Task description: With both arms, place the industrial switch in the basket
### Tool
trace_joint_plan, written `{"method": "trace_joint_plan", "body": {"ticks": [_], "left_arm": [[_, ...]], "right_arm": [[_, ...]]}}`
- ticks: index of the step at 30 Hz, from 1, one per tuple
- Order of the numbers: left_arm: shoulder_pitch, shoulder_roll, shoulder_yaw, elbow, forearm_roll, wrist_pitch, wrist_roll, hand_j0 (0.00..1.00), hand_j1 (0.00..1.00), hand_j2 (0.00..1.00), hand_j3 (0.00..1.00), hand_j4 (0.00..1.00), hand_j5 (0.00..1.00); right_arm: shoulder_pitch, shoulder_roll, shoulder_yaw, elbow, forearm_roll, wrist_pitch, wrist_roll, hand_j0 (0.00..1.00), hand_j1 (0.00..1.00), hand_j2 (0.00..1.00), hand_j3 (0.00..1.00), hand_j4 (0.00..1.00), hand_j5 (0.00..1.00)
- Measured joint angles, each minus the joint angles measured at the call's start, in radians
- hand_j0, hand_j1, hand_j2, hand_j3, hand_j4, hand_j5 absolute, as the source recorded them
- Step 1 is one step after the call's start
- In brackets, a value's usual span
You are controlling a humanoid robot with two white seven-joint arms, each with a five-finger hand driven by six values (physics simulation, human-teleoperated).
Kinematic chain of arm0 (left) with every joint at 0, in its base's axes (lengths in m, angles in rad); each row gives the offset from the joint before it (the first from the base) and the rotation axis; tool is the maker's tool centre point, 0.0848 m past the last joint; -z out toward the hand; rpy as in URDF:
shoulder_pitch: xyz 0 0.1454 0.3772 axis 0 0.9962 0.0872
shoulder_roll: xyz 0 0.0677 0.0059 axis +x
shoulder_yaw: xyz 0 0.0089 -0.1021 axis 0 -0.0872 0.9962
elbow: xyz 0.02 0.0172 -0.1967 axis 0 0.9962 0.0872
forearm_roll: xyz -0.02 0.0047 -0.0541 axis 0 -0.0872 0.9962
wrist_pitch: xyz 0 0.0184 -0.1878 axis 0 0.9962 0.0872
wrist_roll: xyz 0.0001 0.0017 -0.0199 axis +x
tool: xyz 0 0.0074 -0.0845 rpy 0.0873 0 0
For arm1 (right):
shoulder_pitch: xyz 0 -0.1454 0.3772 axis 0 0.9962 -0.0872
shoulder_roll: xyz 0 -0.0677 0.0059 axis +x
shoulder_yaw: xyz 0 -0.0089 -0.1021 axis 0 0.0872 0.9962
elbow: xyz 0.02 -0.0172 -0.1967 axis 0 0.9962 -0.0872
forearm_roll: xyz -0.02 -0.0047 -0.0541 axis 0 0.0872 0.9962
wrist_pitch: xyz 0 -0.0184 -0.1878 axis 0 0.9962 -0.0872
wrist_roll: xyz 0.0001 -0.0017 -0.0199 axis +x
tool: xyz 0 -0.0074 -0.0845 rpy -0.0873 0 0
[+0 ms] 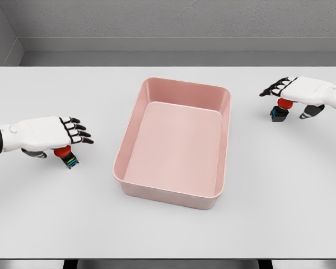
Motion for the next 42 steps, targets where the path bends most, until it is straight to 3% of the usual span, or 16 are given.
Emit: {"method": "trace_joint_plan", "body": {"ticks": [6,10,14,18,25,27,35,42], "left_arm": [[0.0,0.017,-0.022,-0.042,0.0,-0.005,0.001,0.99,0.99,0.99,0.99,0.99,0.99],[0.0,0.022,-0.025,-0.048,-0.005,-0.003,0.001,0.88,0.88,0.88,0.88,0.88,0.88],[0.0,0.027,-0.026,-0.05,-0.011,-0.004,0.001,0.84,0.84,0.84,0.84,0.84,0.84],[-0.008,0.031,-0.026,-0.052,-0.013,-0.006,0.001,0.83,0.83,0.83,0.83,0.83,0.83],[-0.008,0.045,-0.027,-0.059,-0.013,-0.009,0.003,0.73,0.73,0.73,0.73,0.73,0.73],[-0.006,0.047,-0.027,-0.061,-0.013,-0.01,0.003,0.7,0.7,0.7,0.7,0.7,0.7],[-0.006,0.052,-0.027,-0.067,-0.012,-0.027,0.003,0.52,0.52,0.52,0.52,0.52,0.52],[-0.008,0.056,-0.027,-0.068,-0.014,-0.046,0.004,0.46,0.46,0.46,0.46,0.46,0.46]], "right_arm": [[0.002,0.002,-0.001,0.003,0.004,0.0,-0.001,1.0,1.0,1.0,1.0,1.0,1.0],[0.002,0.013,-0.002,0.001,0.003,0.0,-0.001,1.0,1.0,1.0,1.0,1.0,1.0],[0.005,0.024,-0.002,0.001,0.003,0.0,-0.001,1.0,1.0,1.0,1.0,1.0,1.0],[0.005,0.028,-0.001,0.001,0.01,0.0,0.001,0.88,0.88,0.88,0.88,0.88,0.88],[0.003,0.03,-0.001,0.001,0.027,0.0,0.001,0.85,0.85,0.85,0.85,0.85,0.85],[0.003,0.03,-0.001,0.001,0.032,0.0,0.001,0.78,0.78,0.78,0.78,0.78,0.78],[0.002,0.031,-0.001,0.001,0.05,0.0,0.001,0.68,0.68,0.68,0.68,0.68,0.68],[0.002,0.03,-0.001,0.001,0.061,0.0,0.001,0.62,0.62,0.62,0.62,0.62,0.62]]}}
